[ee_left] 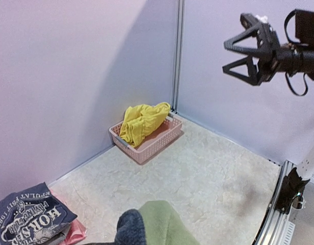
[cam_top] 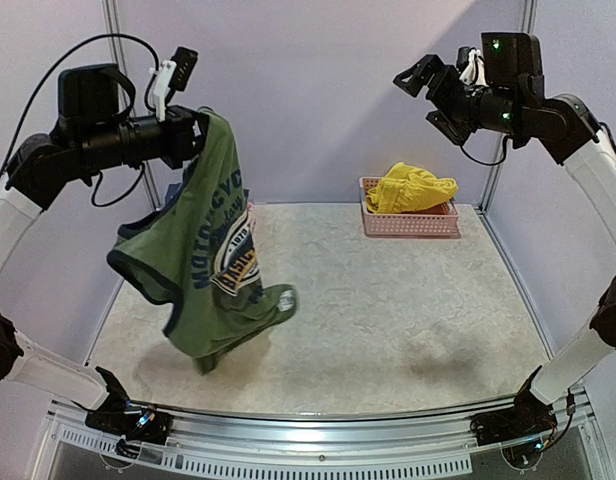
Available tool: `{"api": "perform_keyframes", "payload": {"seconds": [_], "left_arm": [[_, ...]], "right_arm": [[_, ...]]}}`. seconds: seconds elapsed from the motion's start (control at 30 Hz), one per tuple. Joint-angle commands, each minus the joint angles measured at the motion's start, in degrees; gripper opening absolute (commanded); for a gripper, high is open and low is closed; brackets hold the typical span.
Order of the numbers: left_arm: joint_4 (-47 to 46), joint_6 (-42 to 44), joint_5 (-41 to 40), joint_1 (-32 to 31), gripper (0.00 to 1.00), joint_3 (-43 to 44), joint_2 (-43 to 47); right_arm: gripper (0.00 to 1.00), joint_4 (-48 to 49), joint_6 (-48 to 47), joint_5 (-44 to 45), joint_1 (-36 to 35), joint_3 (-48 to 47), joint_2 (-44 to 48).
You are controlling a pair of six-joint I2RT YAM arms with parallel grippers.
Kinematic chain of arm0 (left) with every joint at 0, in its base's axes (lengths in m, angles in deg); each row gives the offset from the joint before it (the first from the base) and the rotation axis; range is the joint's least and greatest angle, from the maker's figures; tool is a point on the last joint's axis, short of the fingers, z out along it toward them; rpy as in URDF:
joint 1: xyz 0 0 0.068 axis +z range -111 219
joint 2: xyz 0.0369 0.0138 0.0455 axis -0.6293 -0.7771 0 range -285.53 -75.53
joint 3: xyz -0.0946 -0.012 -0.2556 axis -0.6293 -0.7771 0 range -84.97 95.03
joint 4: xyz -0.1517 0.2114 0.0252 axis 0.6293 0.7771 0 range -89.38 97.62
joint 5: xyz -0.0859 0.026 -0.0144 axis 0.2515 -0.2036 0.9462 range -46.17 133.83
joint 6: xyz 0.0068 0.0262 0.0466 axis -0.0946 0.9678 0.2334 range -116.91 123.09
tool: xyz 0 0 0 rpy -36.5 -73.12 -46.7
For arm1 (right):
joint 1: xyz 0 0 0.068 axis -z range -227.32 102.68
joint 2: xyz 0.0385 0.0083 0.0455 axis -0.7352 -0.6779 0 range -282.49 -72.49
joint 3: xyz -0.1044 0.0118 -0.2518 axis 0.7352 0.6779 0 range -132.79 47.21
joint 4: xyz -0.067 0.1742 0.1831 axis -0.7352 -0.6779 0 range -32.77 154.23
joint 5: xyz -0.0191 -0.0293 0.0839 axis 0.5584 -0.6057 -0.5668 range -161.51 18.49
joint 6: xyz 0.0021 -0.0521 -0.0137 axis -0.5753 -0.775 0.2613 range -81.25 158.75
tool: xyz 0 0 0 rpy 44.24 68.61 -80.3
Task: Fold and stack the mixed laundry pile
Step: Pass from the right arm to the left, then place the crumpled tank top at the center of the board.
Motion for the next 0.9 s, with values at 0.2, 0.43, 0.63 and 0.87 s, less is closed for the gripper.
{"api": "perform_keyframes", "payload": {"seconds": [0.2,0.43,0.63,0.87], "left_arm": [[1.88,-5.58,2.93,-3.99,0.00,7.53,-7.17],[6.31,-8.44,0.84,-12.36,0.81,3.69,-18.62],[9.49,-10.54,-3.79,-12.46,0.99,2.12,-19.17],[21.62,-14.21,-10.83,-7.47,0.98,-2.23,-15.02]], "right_arm": [[0.99,-0.60,-2.05,3.66,-0.07,6.45,3.75],[0.99,-6.54,0.04,10.59,0.56,17.39,9.81],[0.99,-6.47,-2.25,8.40,0.64,26.19,13.60],[0.98,-4.78,-9.53,-2.85,0.56,29.88,10.33]]}}
